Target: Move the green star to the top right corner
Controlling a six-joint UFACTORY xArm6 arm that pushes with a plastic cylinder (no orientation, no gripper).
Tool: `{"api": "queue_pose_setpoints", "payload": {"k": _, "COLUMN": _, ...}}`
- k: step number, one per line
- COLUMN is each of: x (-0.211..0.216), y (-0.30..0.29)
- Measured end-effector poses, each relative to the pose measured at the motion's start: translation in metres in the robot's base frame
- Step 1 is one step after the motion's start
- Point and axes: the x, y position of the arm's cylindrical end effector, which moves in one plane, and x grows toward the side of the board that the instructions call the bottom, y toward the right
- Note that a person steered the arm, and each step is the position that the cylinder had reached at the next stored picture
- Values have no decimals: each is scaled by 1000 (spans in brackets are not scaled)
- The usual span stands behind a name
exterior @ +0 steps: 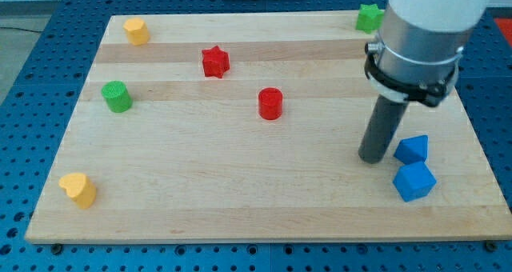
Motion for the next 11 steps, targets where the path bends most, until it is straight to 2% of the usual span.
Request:
{"api": "queue_pose_setpoints", "payload": {"k": 1, "x": -49, "y": -27}}
{"api": "queue_pose_setpoints", "payload": {"k": 3, "x": -134, "y": 111}}
{"api": "queue_pose_setpoints", "payload": {"k": 4, "x": -223, "y": 145}}
{"api": "queue_pose_setpoints", "payload": {"k": 5, "x": -288, "y": 160}}
{"api": "queue_pose_setpoints", "payload": {"k": 6, "x": -305, "y": 74}}
{"api": "queue_pose_setpoints", "payload": {"k": 7, "x": -286, "y": -19}}
{"api": "queue_pose_setpoints", "payload": {"k": 8, "x": -247, "y": -46}}
{"api": "queue_pose_setpoints", "payload": {"k": 9, "x": -289, "y": 25}}
{"api": "queue_pose_setpoints", "payload": {"k": 10, "x": -287, "y": 63}}
{"api": "queue_pose_setpoints", "payload": {"k": 11, "x": -283, "y": 70}}
